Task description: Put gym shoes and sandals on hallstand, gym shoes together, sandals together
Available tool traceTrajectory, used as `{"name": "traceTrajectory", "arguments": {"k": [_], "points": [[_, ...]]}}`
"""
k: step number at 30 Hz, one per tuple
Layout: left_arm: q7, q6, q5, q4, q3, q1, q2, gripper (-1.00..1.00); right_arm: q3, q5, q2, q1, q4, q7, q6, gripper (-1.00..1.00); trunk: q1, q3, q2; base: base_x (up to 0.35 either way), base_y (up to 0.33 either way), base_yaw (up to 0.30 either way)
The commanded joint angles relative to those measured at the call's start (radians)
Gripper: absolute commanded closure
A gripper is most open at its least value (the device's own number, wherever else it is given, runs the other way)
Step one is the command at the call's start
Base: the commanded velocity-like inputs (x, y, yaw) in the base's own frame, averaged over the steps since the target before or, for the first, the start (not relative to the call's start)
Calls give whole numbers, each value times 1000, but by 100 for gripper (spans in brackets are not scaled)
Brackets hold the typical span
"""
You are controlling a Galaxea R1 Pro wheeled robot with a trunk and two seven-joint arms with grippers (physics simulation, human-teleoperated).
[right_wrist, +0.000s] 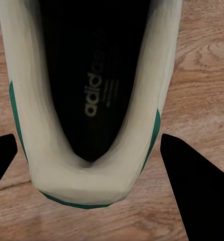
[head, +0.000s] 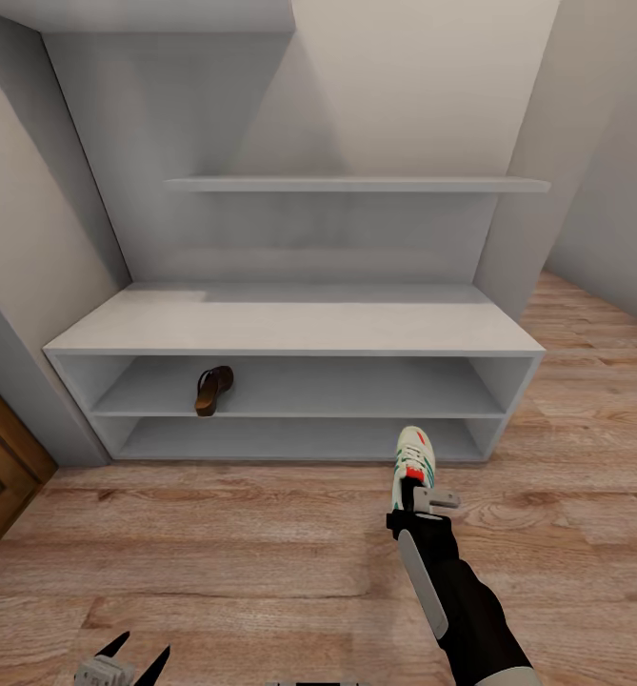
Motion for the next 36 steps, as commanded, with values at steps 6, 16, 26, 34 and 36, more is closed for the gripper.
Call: {"name": "traceTrajectory", "arguments": {"k": [6,16,26,34,36], "points": [[-10,2,6,6,3,1,-2,-100,3,-10,0,0,-1,-10,2,100,0,-1,0,83,0,0],[-7,3,4,13,3,1,-2,-100,3,-10,0,0,-1,-10,2,100,0,-1,0,177,0,0],[-6,4,2,13,3,1,-4,-100,3,-11,0,0,-1,-10,2,100,0,-1,0,152,0,0],[-5,4,-1,15,3,1,-4,-100,3,-12,0,0,-1,-10,2,100,0,-1,0,303,0,0],[-5,4,-1,15,3,1,-4,-100,3,-11,0,0,-1,-10,2,100,0,-1,0,161,0,0]]}}
